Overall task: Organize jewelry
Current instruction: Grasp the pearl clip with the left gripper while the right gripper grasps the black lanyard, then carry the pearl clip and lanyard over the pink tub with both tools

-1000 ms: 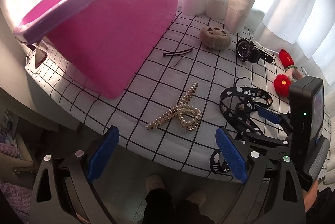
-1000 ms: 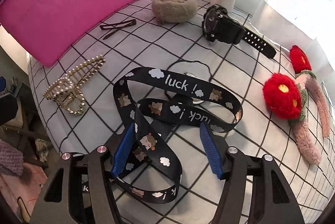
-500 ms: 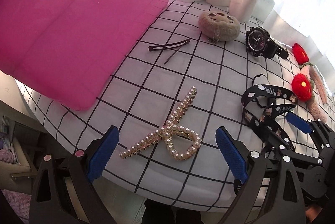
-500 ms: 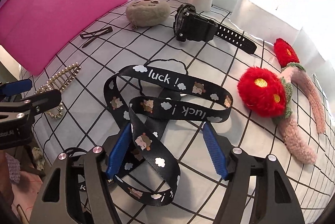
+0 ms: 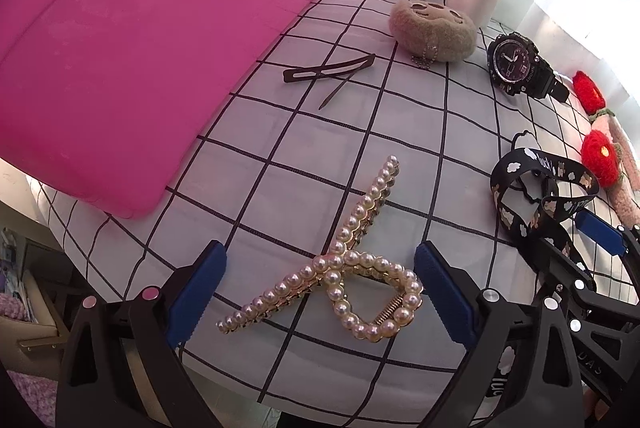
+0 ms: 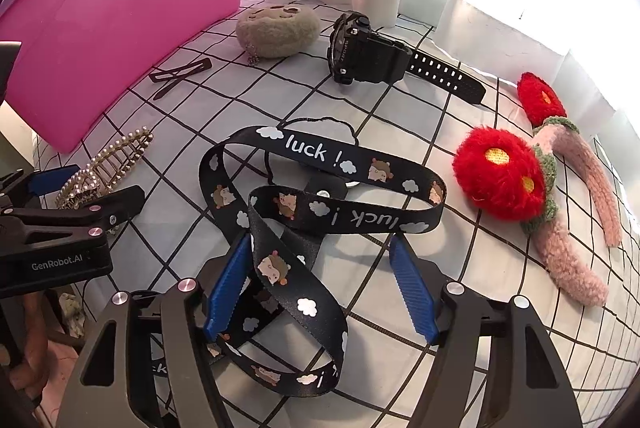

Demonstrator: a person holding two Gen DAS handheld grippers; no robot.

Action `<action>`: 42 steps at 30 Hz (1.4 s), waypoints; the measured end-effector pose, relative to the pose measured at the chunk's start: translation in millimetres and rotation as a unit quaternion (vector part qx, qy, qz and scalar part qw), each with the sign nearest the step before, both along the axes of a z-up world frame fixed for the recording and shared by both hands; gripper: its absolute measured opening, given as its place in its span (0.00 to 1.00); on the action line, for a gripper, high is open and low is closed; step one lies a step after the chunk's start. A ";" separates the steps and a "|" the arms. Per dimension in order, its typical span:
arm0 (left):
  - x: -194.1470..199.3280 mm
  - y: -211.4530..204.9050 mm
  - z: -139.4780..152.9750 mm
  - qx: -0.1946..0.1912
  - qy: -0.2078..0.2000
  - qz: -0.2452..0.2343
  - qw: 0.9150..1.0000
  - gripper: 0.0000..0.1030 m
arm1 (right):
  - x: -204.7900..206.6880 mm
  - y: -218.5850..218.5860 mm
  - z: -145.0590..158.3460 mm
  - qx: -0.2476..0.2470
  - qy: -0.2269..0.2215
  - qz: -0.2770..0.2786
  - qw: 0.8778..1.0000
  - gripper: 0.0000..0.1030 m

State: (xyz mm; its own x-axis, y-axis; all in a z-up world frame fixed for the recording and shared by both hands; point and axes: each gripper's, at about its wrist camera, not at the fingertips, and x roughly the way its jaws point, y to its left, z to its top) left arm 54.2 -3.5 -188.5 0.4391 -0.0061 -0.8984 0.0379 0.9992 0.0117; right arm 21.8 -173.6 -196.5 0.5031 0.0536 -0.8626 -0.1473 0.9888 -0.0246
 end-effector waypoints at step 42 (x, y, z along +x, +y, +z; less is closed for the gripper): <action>-22.9 -9.6 115.8 -0.039 -0.082 -0.045 0.995 0.38 | -21.5 6.2 118.2 0.068 -0.117 0.007 0.991 0.08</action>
State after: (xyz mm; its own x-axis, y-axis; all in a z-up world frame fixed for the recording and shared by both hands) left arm 31.3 -13.2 -72.7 0.5741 -0.1192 -0.8100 0.1312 0.9900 -0.0527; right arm 0.2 -167.4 -78.3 0.6865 0.1708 -0.7067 -0.1678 0.9830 0.0746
